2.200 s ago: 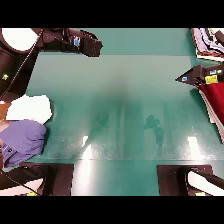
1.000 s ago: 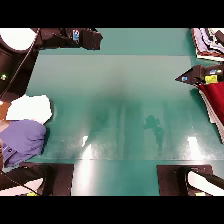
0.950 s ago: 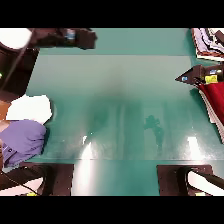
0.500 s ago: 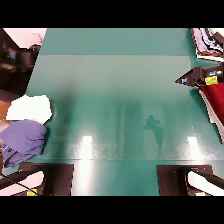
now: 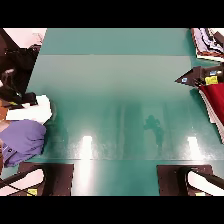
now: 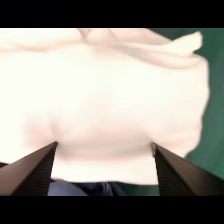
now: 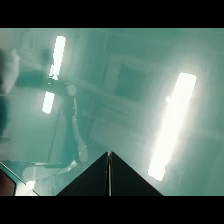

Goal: Fold the shirts.

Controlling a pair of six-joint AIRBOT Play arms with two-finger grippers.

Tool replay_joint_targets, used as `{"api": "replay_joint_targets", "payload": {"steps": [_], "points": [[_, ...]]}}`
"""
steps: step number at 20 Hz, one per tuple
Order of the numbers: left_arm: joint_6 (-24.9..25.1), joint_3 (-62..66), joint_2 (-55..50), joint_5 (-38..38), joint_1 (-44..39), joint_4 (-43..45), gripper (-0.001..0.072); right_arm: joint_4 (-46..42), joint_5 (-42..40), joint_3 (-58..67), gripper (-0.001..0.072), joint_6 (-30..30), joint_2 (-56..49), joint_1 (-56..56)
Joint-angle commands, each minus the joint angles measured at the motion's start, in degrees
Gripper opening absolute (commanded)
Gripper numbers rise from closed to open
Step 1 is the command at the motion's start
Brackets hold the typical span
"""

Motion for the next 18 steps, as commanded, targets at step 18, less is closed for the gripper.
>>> {"api": "replay_joint_targets", "payload": {"steps": [18], "points": [[9.73, 46.38, 9.05, -9.86, -38.29, -14.43, 0.0027, 0.37, -7.13, 25.14, 0.0018, 0.04, 0.04, -0.02]]}}
